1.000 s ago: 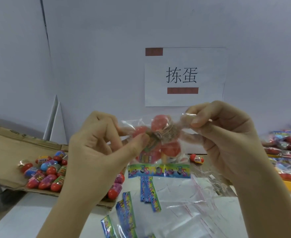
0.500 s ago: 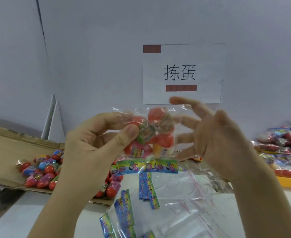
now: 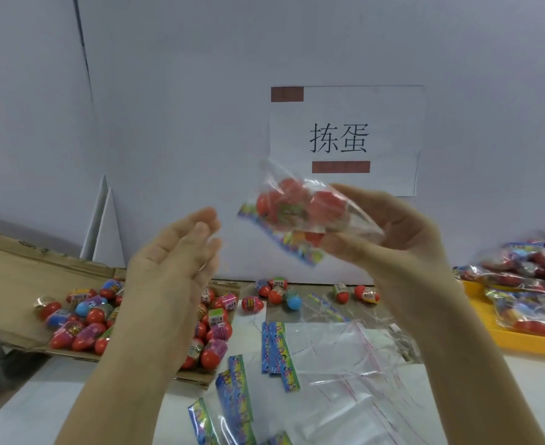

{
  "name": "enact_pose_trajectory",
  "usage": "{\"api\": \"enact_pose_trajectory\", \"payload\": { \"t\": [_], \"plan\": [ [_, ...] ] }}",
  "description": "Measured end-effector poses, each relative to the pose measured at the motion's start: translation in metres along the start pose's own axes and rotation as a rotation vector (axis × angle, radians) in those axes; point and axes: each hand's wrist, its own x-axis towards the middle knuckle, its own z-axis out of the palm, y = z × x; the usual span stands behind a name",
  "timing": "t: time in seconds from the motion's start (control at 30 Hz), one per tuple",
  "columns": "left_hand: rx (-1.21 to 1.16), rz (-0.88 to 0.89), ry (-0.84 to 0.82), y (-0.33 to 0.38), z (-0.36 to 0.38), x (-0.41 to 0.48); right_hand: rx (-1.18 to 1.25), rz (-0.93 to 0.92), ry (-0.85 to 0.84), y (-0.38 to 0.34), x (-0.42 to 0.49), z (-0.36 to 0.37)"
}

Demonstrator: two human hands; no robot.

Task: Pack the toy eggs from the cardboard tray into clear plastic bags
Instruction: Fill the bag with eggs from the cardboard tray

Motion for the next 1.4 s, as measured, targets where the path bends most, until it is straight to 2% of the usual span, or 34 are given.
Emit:
{"api": "enact_pose_trajectory", "payload": {
  "t": [0.07,0.13,0.2,0.27,0.33,0.4,0.47,0.53,0.6,0.7,0.87,1.0,1.1,1.2,1.4],
  "plan": [
    [0.002,-0.151,0.011,0.0,-0.009,0.004,-0.108,-0.124,-0.007,0.003,0.0,0.003],
    [0.002,-0.328,-0.211,0.006,-0.01,0.0,-0.225,-0.216,-0.031,0.008,0.0,0.009],
    [-0.058,-0.333,-0.363,0.008,-0.005,-0.004,-0.397,-0.25,-0.077,0.012,-0.002,0.015],
    [-0.147,-0.253,-0.3,0.008,0.002,-0.005,-0.628,-0.269,-0.128,0.017,-0.004,0.018],
    [-0.191,-0.245,-0.147,0.008,0.005,-0.003,-0.745,-0.23,-0.142,0.022,-0.006,0.015],
    [-0.211,-0.247,-0.061,0.005,0.003,0.002,-0.529,-0.02,-0.083,0.023,-0.004,0.011],
    [-0.199,-0.241,-0.06,0.004,0.003,0.003,-0.121,0.31,-0.019,0.021,-0.001,0.014],
    [-0.197,-0.243,-0.088,0.0,0.005,0.001,0.172,0.548,-0.066,0.021,0.0,0.02],
    [-0.2,-0.244,-0.12,-0.004,0.007,0.0,0.151,0.546,-0.113,0.027,-0.001,0.024],
    [-0.185,-0.209,-0.135,-0.008,0.008,0.0,0.097,0.491,-0.043,0.029,-0.002,0.027],
    [-0.002,-0.077,-0.042,-0.007,0.014,-0.006,-0.003,0.493,-0.037,0.029,-0.003,0.029],
    [0.018,-0.08,-0.051,-0.009,0.015,-0.008,0.079,0.429,0.019,0.028,-0.001,0.033],
    [0.115,-0.095,-0.137,-0.009,0.016,-0.009,0.19,0.38,0.08,0.023,-0.001,0.034],
    [0.229,-0.109,-0.21,-0.009,0.015,-0.011,0.175,0.386,0.142,0.019,-0.003,0.035],
    [0.208,-0.032,-0.076,-0.011,0.023,-0.015,0.135,0.37,0.127,0.017,-0.002,0.035]
  ]
}}
